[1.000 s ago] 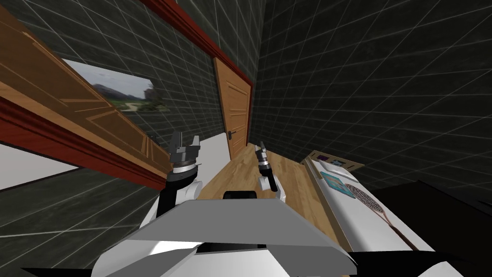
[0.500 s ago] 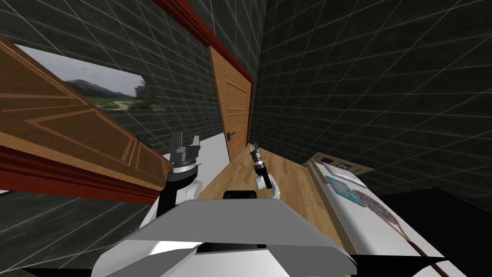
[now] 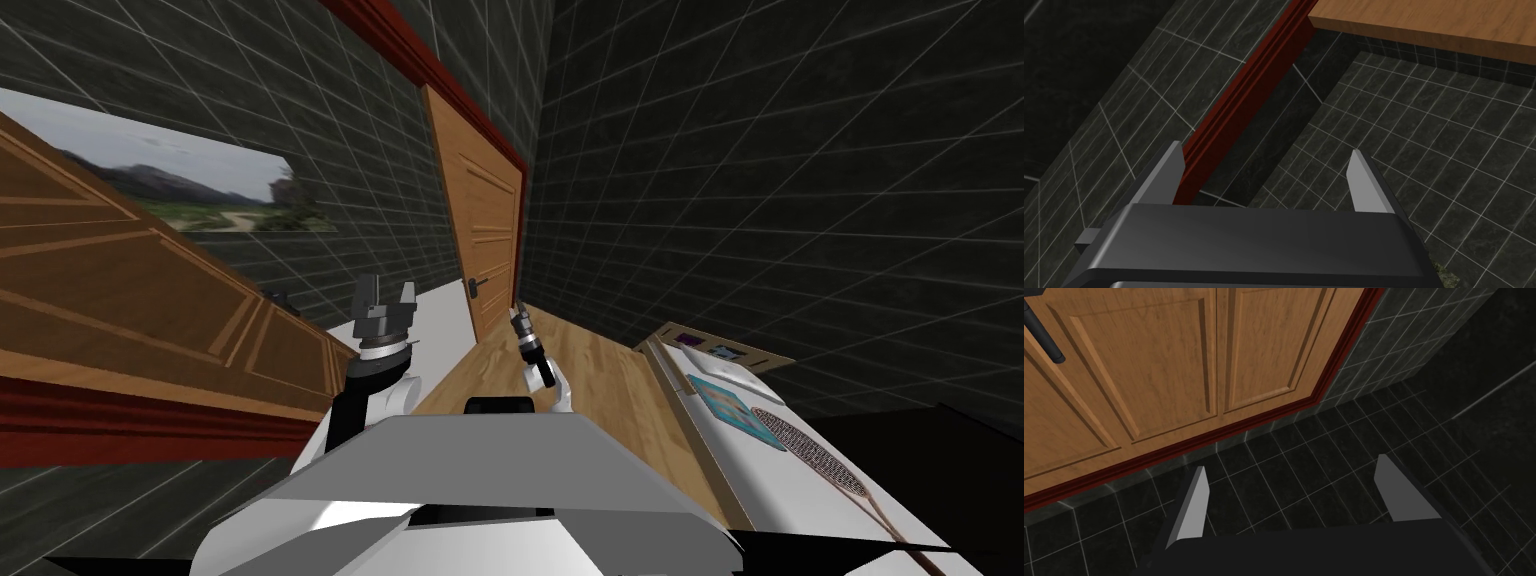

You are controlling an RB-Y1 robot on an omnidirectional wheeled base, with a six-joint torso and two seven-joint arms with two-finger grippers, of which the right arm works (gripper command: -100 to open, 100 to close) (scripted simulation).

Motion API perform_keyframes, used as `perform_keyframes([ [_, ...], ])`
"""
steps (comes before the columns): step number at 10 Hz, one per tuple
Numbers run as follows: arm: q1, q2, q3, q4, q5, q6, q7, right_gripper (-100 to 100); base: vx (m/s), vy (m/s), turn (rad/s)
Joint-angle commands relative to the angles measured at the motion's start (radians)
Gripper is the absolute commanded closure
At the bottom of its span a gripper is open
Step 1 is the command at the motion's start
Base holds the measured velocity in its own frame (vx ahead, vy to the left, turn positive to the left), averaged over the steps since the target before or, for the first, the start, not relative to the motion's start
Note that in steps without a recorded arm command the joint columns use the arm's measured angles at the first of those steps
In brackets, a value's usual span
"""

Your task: Push the door open

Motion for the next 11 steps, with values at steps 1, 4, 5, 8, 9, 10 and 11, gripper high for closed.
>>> perform_keyframes([
  [1,-0.023,-0.003,0.031,0.034,-0.002,0.007,-0.008,-100,0.155,-0.012,0.001],
  [4,-0.071,-0.004,0.085,0.107,-0.005,0.014,-0.021,-100,0.169,-0.014,0.001],
  [5,-0.091,-0.004,0.106,0.136,-0.007,0.016,-0.027,-100,0.158,-0.034,-0.002],
  [8,-0.128,-0.004,0.149,0.193,-0.009,0.021,-0.037,-100,0.136,-0.018,0.001],
  [9,-0.147,-0.003,0.17,0.221,-0.011,0.024,-0.042,-100,0.196,-0.029,-0.002],
  [10,-0.166,-0.003,0.191,0.25,-0.012,0.026,-0.047,-100,0.197,-0.021,0.004],
  [11,-0.184,-0.002,0.211,0.277,-0.013,0.029,-0.052,-100,0.174,-0.025,0.0],
])
